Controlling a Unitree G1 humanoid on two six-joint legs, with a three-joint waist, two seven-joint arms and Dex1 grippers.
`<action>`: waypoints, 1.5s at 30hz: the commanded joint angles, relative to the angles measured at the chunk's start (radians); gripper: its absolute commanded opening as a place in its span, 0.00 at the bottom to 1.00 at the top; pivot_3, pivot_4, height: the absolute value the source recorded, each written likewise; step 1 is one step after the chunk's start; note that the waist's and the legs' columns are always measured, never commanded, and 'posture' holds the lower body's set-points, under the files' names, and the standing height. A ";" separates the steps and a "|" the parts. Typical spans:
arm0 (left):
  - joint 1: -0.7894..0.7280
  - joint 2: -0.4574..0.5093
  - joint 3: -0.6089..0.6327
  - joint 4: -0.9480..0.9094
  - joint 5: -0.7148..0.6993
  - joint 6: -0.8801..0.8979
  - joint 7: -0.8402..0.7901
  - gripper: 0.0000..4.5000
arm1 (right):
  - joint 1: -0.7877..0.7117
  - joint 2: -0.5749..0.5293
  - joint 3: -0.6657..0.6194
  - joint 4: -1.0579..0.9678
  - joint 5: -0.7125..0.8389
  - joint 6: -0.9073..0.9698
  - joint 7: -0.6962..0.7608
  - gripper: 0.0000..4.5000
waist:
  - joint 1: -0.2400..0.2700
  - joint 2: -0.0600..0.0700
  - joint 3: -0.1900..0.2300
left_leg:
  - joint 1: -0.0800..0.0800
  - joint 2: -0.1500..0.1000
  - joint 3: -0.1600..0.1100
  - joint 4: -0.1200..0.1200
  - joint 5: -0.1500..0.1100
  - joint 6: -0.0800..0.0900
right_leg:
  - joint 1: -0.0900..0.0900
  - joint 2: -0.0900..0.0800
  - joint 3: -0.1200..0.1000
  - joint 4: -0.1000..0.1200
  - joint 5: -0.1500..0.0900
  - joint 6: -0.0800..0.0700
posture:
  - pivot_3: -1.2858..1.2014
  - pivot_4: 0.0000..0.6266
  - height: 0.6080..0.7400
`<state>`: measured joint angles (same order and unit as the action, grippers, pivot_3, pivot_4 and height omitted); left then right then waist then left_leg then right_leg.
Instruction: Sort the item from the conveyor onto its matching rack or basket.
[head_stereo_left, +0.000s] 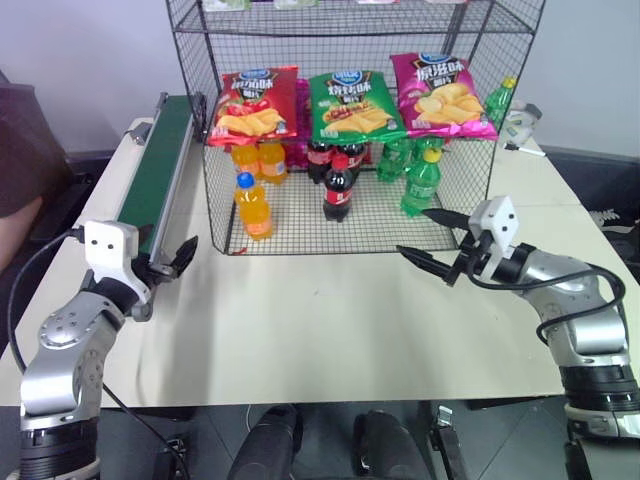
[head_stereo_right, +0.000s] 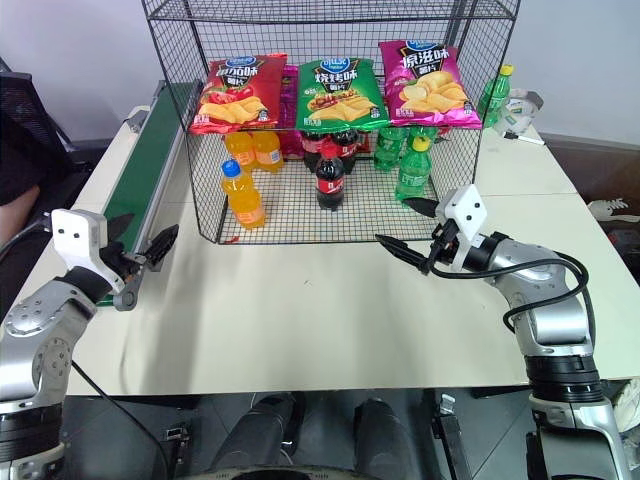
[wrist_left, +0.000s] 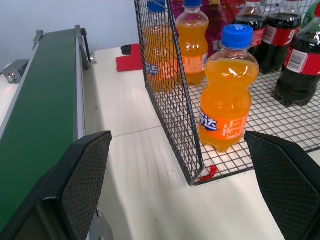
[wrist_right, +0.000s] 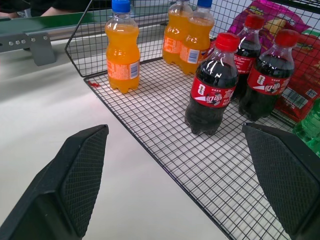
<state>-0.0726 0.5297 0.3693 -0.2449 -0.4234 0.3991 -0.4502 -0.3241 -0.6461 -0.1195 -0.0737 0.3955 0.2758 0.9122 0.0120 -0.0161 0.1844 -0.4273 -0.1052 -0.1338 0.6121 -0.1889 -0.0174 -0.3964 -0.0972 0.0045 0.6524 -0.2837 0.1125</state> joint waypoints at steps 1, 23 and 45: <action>-0.005 0.009 0.029 -0.018 -0.011 -0.035 -0.013 0.99 | -0.014 0.005 -0.006 -0.018 0.003 -0.024 -0.002 1.00 | 0.000 0.000 0.000 | 0.000 0.000 0.000 0.000 0.000 0.000 | 0.000 0.000 0.000 0.000 0.000 0.000 | 0.52 0.24 1.00; 0.030 -0.013 0.035 -0.020 0.002 -0.054 0.028 0.99 | 0.012 0.043 0.012 -0.071 0.009 -0.024 -0.024 1.00 | 0.000 0.000 0.000 | 0.000 0.000 0.000 0.000 0.000 0.000 | 0.000 0.000 0.000 0.000 0.000 0.000 | 0.52 0.24 1.00; 0.047 -0.028 0.040 0.002 0.004 -0.067 0.064 0.99 | 0.026 0.080 0.024 -0.117 0.004 -0.024 -0.095 1.00 | 0.000 0.000 0.000 | 0.000 0.000 0.000 -0.001 0.000 0.000 | 0.000 0.000 0.000 -0.001 0.000 0.000 | 0.52 0.24 1.00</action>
<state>-0.0160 0.4984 0.3816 -0.2359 -0.4226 0.3575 -0.3898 -0.2854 -0.5697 -0.0845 -0.1495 0.3959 0.2667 0.8308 0.0121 -0.0158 0.1845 -0.4273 -0.1051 -0.1338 0.6115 -0.1890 -0.0175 -0.3968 -0.0971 0.0046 0.6518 -0.2838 0.1123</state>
